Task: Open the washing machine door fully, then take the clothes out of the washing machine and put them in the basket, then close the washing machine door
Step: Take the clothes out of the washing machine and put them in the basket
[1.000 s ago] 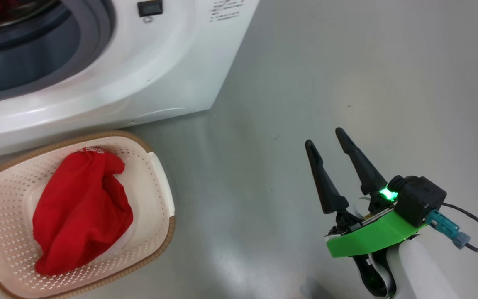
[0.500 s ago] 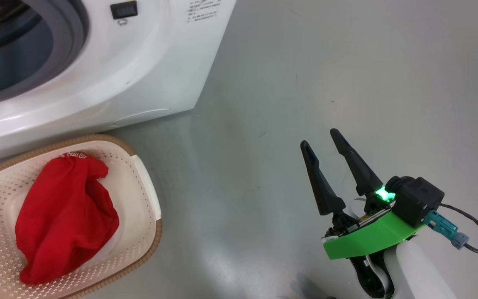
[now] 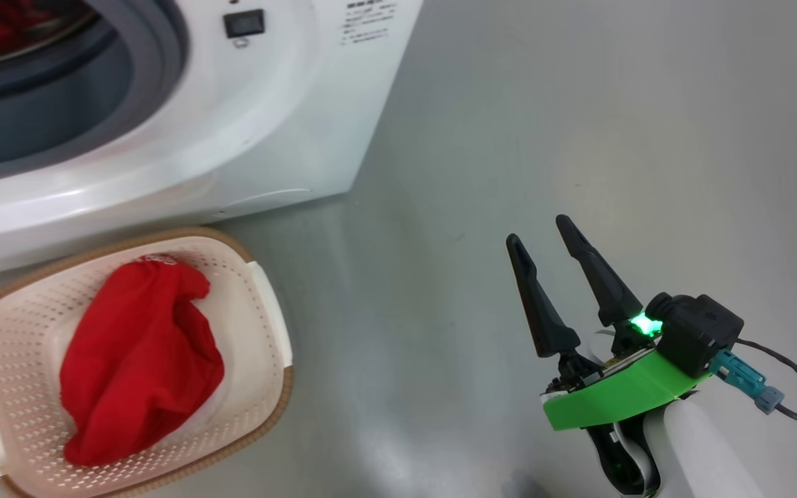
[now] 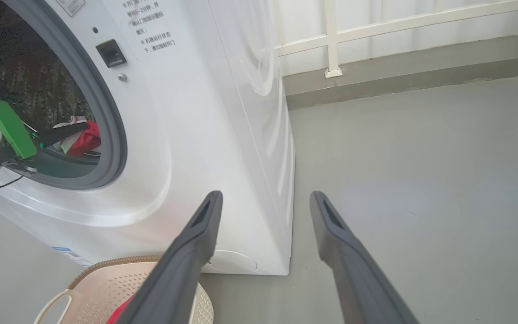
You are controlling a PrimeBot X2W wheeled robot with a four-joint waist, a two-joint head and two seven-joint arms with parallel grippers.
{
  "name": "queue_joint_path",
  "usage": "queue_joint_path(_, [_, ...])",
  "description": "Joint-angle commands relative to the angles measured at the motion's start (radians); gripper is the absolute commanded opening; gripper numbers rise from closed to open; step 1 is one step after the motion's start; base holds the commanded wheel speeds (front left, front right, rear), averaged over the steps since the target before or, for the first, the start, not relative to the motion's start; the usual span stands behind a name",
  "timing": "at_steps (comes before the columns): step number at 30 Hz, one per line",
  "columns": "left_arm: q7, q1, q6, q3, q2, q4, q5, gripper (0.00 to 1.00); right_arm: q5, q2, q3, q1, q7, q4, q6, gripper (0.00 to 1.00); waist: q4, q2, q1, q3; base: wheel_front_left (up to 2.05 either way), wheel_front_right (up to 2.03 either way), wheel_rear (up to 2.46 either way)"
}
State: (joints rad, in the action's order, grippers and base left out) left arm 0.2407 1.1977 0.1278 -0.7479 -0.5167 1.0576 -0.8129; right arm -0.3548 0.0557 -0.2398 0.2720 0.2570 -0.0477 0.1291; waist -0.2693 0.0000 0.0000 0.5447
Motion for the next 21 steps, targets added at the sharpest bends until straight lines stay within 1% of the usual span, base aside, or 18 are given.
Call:
queue_joint_path(1, [0.017,-0.023,0.003,0.014,-0.04,-0.029,-0.015,0.0,0.012,-0.005,-0.01,-0.015,0.005,0.014,0.002,1.0,0.025,0.0,0.0,-0.026,0.0,0.0,0.0])
queue_joint_path(4, [0.02,-0.046,0.003,0.021,-0.036,-0.069,-0.024,0.0,0.021,-0.005,-0.004,-0.018,0.005,0.008,0.002,1.0,0.044,0.0,0.0,-0.042,0.0,0.0,0.0])
queue_joint_path(7, [0.021,-0.077,0.003,0.058,-0.038,-0.13,-0.015,0.0,0.029,-0.005,0.002,-0.021,0.005,0.004,0.002,1.0,0.062,0.0,0.0,-0.056,0.0,0.0,0.0])
queue_joint_path(12, [0.021,-0.157,0.003,0.151,-0.027,-0.238,0.021,0.0,0.042,-0.005,0.015,-0.034,0.005,-0.005,0.002,1.0,0.09,0.0,0.0,-0.085,0.0,0.0,0.0])
queue_joint_path(14, [0.021,-0.175,0.003,0.17,-0.024,-0.26,0.031,0.0,0.044,-0.005,0.018,-0.037,0.005,-0.007,0.002,1.0,0.096,0.0,0.0,-0.091,0.0,0.0,0.0])
queue_joint_path(21, [0.021,-0.311,0.003,0.315,-0.002,-0.443,0.107,0.0,0.057,-0.005,0.04,-0.06,0.005,-0.016,0.002,1.0,0.131,0.0,0.0,-0.126,0.0,0.0,0.0])
